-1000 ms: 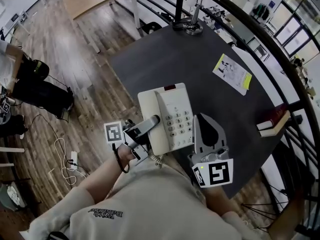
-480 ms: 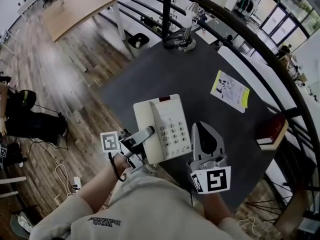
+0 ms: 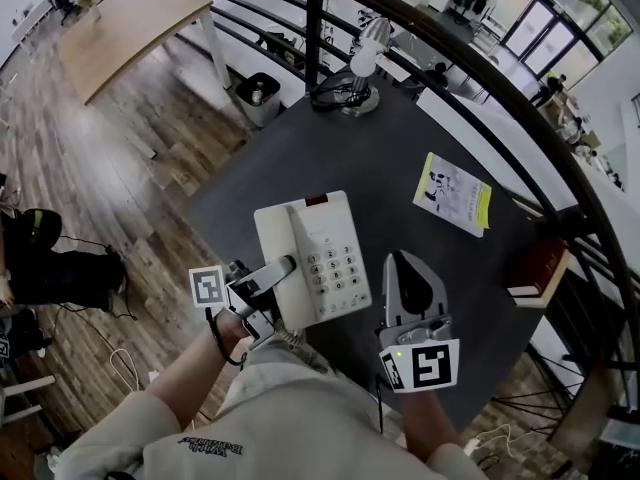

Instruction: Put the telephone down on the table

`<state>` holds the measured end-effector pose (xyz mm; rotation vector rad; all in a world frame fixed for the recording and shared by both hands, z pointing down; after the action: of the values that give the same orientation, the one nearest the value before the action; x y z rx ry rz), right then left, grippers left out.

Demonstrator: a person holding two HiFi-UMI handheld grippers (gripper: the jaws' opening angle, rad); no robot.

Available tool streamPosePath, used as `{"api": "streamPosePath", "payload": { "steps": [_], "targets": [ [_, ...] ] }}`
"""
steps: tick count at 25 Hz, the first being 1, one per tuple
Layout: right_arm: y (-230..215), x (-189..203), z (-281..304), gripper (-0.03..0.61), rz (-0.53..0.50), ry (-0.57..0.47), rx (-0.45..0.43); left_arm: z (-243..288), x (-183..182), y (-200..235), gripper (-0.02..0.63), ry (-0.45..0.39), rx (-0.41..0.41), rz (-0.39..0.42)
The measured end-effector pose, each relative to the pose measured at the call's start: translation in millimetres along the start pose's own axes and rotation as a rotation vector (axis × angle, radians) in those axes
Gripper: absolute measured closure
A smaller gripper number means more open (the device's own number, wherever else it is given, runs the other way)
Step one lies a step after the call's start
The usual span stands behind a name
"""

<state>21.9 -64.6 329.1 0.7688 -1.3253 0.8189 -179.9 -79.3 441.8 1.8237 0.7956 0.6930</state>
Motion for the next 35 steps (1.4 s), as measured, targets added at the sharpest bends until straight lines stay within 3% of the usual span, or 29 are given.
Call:
{"api": "streamPosePath", "payload": {
  "steps": [12,20,35],
  "targets": [
    [-10.2,11.6,3.4,0.577,0.025,0.023,-0.044,6.4,7.2,12.3,0.137,-0.036,-0.041,-0.015],
    [-32.7,25.9,6.0,0.577,0.054,0.038,0.007,26.4,-2.1,32.7,0.137,-0.031,-0.038,-0.021],
    [-118.0,24.6,94.4,0.577,0.062,-0.023,0.126,148.6,-93.6,108.3,0.137,0.013,0.027,0.002]
  ]
}}
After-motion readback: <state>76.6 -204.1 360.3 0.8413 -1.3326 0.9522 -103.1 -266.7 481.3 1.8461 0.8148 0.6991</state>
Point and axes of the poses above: the fingertips, and each gripper's own axes: z forward along the fingers, y to its left, x out of its underside, the point moved 6 cm from there along -z, backward along the fingers, and after that the axes turned 2 degrees about z, right-handed, at the moved point
